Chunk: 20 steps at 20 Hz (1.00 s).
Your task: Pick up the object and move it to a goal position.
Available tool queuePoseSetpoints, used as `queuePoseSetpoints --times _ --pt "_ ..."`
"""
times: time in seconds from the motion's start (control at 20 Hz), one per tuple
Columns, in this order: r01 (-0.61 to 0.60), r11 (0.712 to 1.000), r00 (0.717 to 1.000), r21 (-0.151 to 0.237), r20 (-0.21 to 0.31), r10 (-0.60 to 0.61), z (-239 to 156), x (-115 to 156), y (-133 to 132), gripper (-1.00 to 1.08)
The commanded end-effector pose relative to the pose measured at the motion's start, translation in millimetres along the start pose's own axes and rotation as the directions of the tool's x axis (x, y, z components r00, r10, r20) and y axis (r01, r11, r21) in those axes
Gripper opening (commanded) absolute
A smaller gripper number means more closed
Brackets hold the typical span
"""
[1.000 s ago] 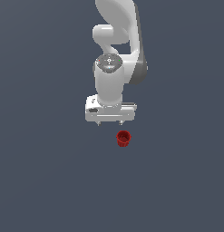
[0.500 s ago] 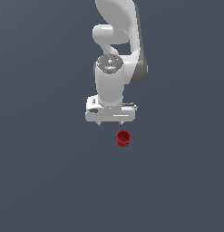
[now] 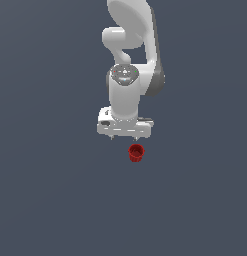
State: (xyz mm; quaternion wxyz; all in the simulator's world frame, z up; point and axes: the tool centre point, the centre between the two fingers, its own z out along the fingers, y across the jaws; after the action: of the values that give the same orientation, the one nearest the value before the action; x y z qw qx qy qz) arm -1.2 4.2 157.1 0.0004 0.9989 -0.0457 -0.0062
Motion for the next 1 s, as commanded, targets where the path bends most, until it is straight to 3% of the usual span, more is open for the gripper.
queuePoseSetpoints --times 0.0,0.45,0.95 --pt "-0.045 0.999 0.999 0.001 0.000 0.045 3.8 0.7 -3.9 1.00" --pt "-0.254 0.967 0.967 0.005 -0.002 0.254 21.2 3.4 -21.6 1.00" --pt "-0.479 0.878 0.878 0.007 -0.004 0.479 41.2 5.3 -41.4 1.00"
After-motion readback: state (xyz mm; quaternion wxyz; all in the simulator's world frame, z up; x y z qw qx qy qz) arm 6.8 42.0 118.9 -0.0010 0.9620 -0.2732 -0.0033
